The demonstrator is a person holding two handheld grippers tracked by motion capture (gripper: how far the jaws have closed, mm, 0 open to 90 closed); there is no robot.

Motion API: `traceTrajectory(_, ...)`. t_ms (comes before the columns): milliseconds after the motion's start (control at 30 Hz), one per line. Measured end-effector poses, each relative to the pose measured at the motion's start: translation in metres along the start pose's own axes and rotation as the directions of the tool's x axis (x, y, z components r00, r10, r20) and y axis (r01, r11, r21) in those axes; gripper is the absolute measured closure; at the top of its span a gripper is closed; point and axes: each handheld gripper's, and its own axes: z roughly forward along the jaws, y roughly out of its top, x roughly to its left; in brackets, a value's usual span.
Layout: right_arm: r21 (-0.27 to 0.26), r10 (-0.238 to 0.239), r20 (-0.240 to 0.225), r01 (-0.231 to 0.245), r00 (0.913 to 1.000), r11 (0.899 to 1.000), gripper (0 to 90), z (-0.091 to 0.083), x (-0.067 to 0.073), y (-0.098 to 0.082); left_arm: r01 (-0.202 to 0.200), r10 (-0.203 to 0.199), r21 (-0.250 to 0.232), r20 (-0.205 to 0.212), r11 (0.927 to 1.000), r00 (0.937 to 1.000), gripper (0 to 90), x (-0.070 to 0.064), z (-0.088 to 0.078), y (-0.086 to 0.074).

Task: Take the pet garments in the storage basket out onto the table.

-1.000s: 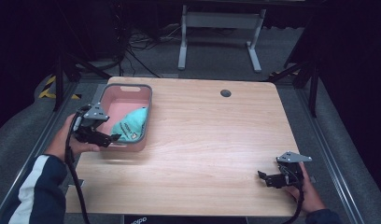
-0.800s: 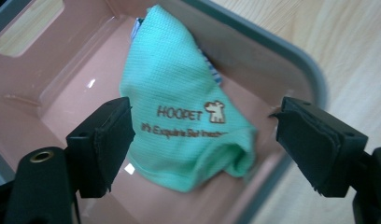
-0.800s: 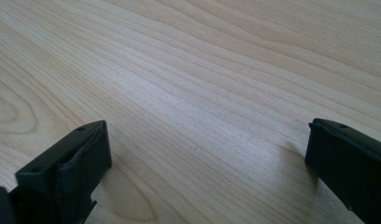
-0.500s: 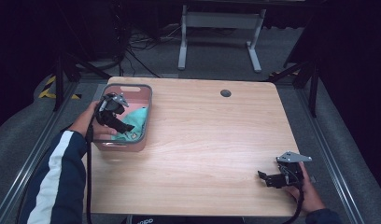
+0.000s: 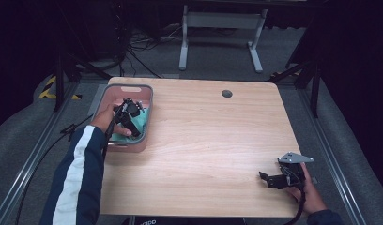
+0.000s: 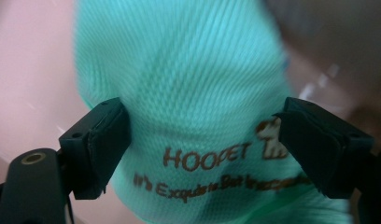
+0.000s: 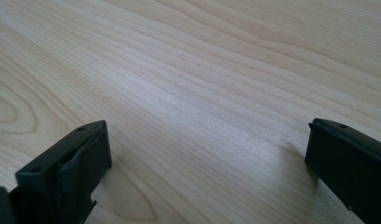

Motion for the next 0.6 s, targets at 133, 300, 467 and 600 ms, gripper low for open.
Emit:
traceTrajectory(133, 0.0, 0.0, 0.0, 0.0, 1.0, 1.0, 0.7, 0.0, 0.0, 0.0, 0.033, -0.032, -0.015, 0.043, 0.9993, 0.9986, 15.4, 0.005, 0.004, -0.002)
traceTrajectory(300, 0.0, 0.0, 0.0, 0.0, 1.0, 1.0, 0.7, 0.0, 0.0, 0.0, 0.034, -0.033, -0.049, 0.028, 0.9982, 0.9991, 44.0, 0.007, -0.002, -0.007)
traceTrajectory(467, 0.0, 0.0, 0.0, 0.0, 1.0, 1.0, 0.6, 0.0, 0.0, 0.0, 0.032, -0.032, -0.088, 0.002, 0.9956, 0.9995, 63.0, 0.008, -0.007, -0.016)
traceTrajectory(600, 0.0, 0.0, 0.0, 0.0, 1.0, 1.0, 0.7, 0.0, 0.0, 0.0, 0.065, -0.071, -0.182, -0.027, 0.9812, 0.9971, 70.6, 0.009, -0.016, -0.026)
